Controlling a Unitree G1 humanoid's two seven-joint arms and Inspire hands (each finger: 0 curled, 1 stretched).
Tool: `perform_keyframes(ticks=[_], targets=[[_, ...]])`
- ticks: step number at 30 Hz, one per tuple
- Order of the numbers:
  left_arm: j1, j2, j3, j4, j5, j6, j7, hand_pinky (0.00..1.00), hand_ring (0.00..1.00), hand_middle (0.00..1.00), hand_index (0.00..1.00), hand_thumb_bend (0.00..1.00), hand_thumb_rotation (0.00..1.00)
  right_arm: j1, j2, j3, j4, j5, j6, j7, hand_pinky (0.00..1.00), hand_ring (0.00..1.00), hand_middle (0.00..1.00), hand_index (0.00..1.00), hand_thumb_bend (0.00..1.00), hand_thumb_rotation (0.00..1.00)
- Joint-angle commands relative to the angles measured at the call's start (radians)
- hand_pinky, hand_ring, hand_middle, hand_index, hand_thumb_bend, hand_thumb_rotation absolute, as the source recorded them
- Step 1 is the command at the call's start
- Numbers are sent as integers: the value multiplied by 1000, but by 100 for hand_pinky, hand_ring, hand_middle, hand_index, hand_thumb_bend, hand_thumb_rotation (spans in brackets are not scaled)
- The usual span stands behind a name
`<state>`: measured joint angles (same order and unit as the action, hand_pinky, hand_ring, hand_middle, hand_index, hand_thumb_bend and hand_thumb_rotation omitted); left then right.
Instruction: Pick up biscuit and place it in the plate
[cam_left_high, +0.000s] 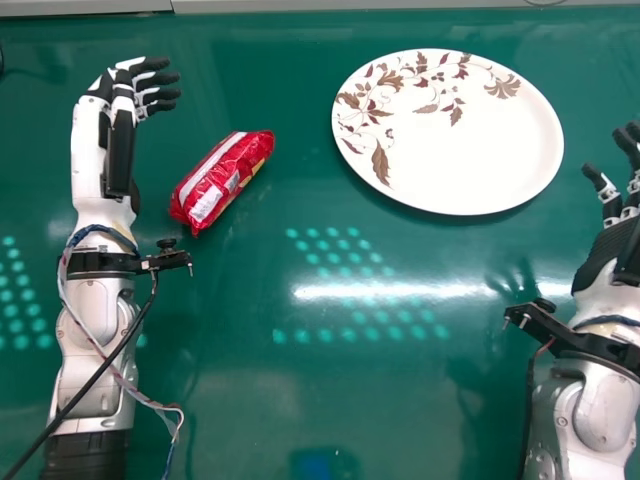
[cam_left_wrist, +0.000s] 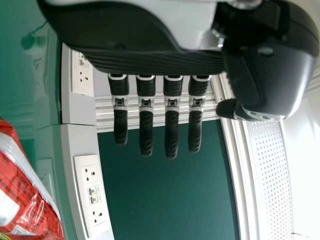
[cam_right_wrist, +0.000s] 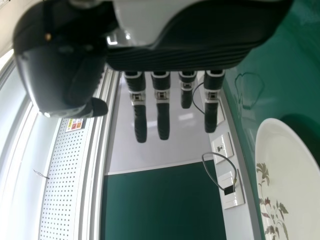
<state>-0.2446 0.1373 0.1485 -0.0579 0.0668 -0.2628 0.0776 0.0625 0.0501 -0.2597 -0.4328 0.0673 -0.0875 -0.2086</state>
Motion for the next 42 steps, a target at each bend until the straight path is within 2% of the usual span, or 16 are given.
perform_keyframes(ticks=[1, 10, 13, 14, 16, 18, 20, 21, 23, 24, 28, 31, 34, 36, 39, 42], targets=[[18, 5, 4, -9, -2, 0, -3, 65, 63, 65, 69, 21, 0, 19, 6, -4, -3, 2, -7, -1, 74, 78, 78, 72, 50, 25], [19, 2, 0, -17, 4, 16, 0, 67, 66, 68, 70, 21, 0, 23, 1, -6, -12, -8, 1, -3, 73, 78, 78, 74, 49, 25], [24, 3, -2, -24, 2, 15, -6, 71, 70, 71, 73, 21, 0, 25, 2, -7, -16, -6, 4, -3, 72, 77, 78, 73, 50, 26], [28, 6, -4, -29, 3, 21, -10, 76, 73, 74, 75, 21, 2, 25, 1, -7, -16, -7, 3, -3, 72, 77, 78, 73, 50, 26], [38, 21, -10, -42, 10, 32, -29, 92, 86, 84, 85, 26, 31, 26, 1, -8, -17, -8, 2, -3, 71, 76, 78, 73, 50, 27], [50, 45, -19, -61, 27, 55, -54, 98, 96, 94, 94, 33, 40, 29, 2, -7, -24, -11, 9, -6, 71, 76, 78, 74, 50, 27], [60, 84, -31, -71, 88, 68, -66, 100, 99, 99, 98, 47, 45, 30, 3, -7, -28, -12, 13, -8, 72, 76, 78, 74, 50, 27], [62, 111, -38, -69, 123, 55, -74, 100, 100, 99, 99, 53, 42, 30, 4, -7, -30, -11, 13, -8, 71, 76, 78, 74, 50, 26], [58, 165, -51, -48, 146, 2, -120, 100, 100, 100, 100, 57, 26, 30, 3, -6, -32, -12, 12, -8, 70, 75, 77, 73, 50, 26], [56, 184, -56, -49, 150, 4, -141, 100, 100, 100, 100, 62, 23, 31, 1, -6, -33, -14, 12, -7, 70, 75, 77, 73, 50, 26], [51, 254, -78, -57, 224, 13, -177, 98, 100, 100, 100, 77, 27, 33, 0, -6, -38, -17, 12, -8, 71, 76, 78, 73, 50, 26], [49, 284, -87, -63, 294, 32, -174, 95, 99, 100, 100, 83, 28, 37, 0, -6, -45, -15, 14, -6, 72, 77, 79, 73, 50, 27], [50, 302, -91, -78, 333, 57, -179, 96, 99, 100, 100, 85, 30, 40, 0, -7, -49, -18, 17, -8, 72, 77, 79, 72, 50, 27], [49, 313, -94, -83, 350, 67, -184, 95, 99, 100, 100, 85, 26, 41, 0, -8, -51, -19, 17, -8, 73, 77, 79, 73, 50, 26], [43, 330, -99, -89, 365, 79, -198, 94, 99, 100, 100, 89, 24, 43, 3, -7, -56, -20, 20, -9, 74, 77, 79, 73, 50, 26], [38, 348, -105, -97, 390, 95, -212, 94, 99, 100, 100, 90, 32, 45, 8, -6, -63, -22, 25, -13, 75, 78, 79, 72, 50, 26]])
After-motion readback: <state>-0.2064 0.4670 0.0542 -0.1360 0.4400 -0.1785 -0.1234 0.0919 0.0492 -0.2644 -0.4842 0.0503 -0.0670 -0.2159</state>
